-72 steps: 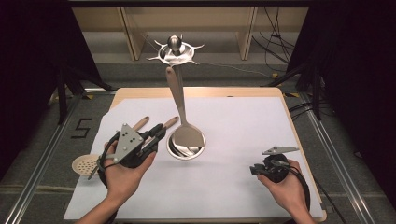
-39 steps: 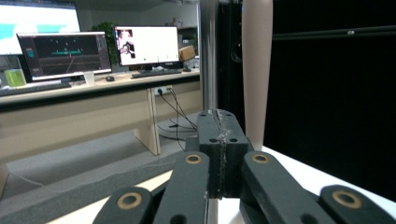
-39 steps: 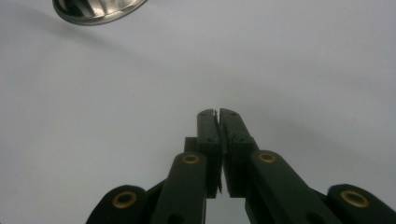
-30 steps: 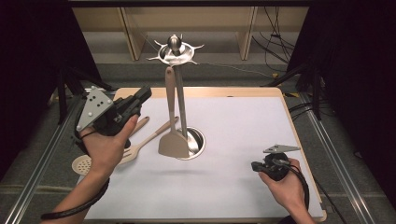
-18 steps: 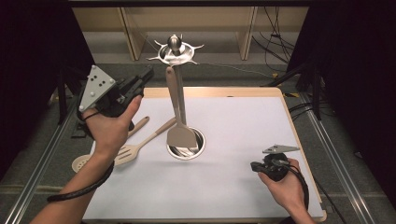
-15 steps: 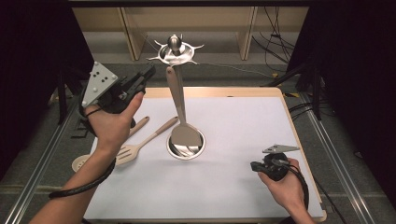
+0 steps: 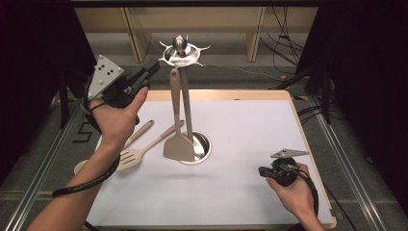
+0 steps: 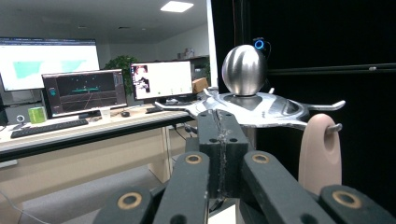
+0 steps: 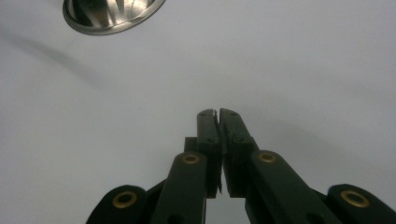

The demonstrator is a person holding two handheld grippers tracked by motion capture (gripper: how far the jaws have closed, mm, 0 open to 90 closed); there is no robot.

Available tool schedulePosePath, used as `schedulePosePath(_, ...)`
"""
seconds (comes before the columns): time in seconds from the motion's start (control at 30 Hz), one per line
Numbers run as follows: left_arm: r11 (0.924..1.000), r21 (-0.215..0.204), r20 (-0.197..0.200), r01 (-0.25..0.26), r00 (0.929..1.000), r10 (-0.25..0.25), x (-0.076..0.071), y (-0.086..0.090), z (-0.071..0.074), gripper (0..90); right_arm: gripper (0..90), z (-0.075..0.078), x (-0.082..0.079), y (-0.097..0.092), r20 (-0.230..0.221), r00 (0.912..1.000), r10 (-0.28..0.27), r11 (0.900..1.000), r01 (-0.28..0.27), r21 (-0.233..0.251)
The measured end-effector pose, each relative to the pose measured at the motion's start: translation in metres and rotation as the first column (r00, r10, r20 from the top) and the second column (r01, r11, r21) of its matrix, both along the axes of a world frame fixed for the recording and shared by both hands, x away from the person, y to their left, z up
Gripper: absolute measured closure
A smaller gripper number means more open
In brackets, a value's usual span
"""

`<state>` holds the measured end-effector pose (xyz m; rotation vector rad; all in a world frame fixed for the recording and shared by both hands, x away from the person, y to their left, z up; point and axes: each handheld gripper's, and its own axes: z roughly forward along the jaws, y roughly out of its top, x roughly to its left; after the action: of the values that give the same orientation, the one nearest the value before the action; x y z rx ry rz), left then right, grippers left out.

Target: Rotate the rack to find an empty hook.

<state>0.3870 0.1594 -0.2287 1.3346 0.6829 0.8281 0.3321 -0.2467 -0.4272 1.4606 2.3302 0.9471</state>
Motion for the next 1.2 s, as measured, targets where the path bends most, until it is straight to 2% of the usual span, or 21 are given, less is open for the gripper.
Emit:
schedulePosePath(0.23,1.0000,0.005,-0.016,-0.008,0.9998,0.008,0.009,0.002,0.000,89.1,87.5,0.000,-0.001,0.000,0.000,1.0000,0.000,1.0000,0.000,-0.002)
schedulePosePath(0.27,0.9999,0.012,-0.019,-0.004,0.9998,0.004,0.012,0.003,0.001,89.1,87.5,-0.001,0.000,-0.001,0.024,0.9997,0.007,1.0000,-0.007,-0.007)
schedulePosePath(0.3,0.9998,0.018,-0.020,0.000,0.9998,0.000,0.014,0.003,0.002,89.1,87.5,0.000,0.000,-0.001,0.010,1.0000,-0.001,1.0000,0.001,-0.006)
schedulePosePath(0.47,0.9989,0.045,-0.028,0.010,0.9996,-0.009,0.023,0.004,0.004,89.2,87.6,0.000,0.000,0.000,0.004,1.0000,-0.008,1.0000,0.008,0.000)
schedulePosePath(0.5,0.9987,0.049,-0.031,0.013,0.9995,-0.011,0.024,0.004,0.004,89.2,87.6,-0.001,0.000,0.000,0.011,0.9998,-0.016,0.9998,0.016,0.011)
schedulePosePath(0.53,0.9984,0.051,-0.038,0.024,0.9990,-0.022,0.027,0.004,0.005,89.2,87.5,-0.003,0.002,0.000,0.036,0.9994,-0.003,1.0000,0.003,0.009)
schedulePosePath(0.57,0.9982,0.054,-0.040,0.026,0.9989,-0.024,0.028,0.004,0.005,89.2,87.5,-0.001,0.001,0.000,0.012,0.9998,-0.013,0.9999,0.013,0.011)
schedulePosePath(0.7,0.9975,0.059,-0.050,0.039,0.9981,-0.036,0.035,0.005,0.007,89.2,87.6,-0.002,0.001,0.000,0.016,0.9997,-0.021,0.9997,0.020,0.014)
schedulePosePath(0.77,0.9962,0.074,-0.043,0.045,0.9982,-0.042,0.038,0.005,0.008,89.1,87.6,-0.002,0.001,0.000,0.018,0.9996,-0.021,0.9996,0.021,0.018)
schedulePosePath(0.83,0.9951,0.083,-0.043,0.053,0.9978,-0.050,0.041,0.006,0.008,89.2,87.6,0.000,0.001,-0.002,0.005,1.0000,-0.004,1.0000,0.004,-0.003)
schedulePosePath(0.87,0.9951,0.083,-0.043,0.053,0.9978,-0.050,0.041,0.006,0.008,89.3,87.6,-0.001,0.001,-0.001,0.021,0.9997,-0.012,0.9999,0.012,0.002)
schedulePosePath(0.9,0.9943,0.088,-0.043,0.061,0.9975,-0.057,0.044,0.007,0.009,89.3,87.5,-0.002,0.003,-0.003,0.026,0.9997,0.003,1.0000,-0.003,0.001)
schedulePosePath(1.1,0.9906,0.120,-0.034,0.066,0.9975,-0.062,0.051,0.007,0.011,89.3,87.6,-0.002,0.002,-0.002,0.014,0.9998,-0.011,0.9999,0.011,0.002)
schedulePosePath(1.2,0.9886,0.133,-0.031,0.069,0.9973,-0.066,0.053,0.008,0.012,89.3,87.6,-0.002,0.003,-0.004,0.025,0.9996,0.008,0.9999,-0.008,-0.009)
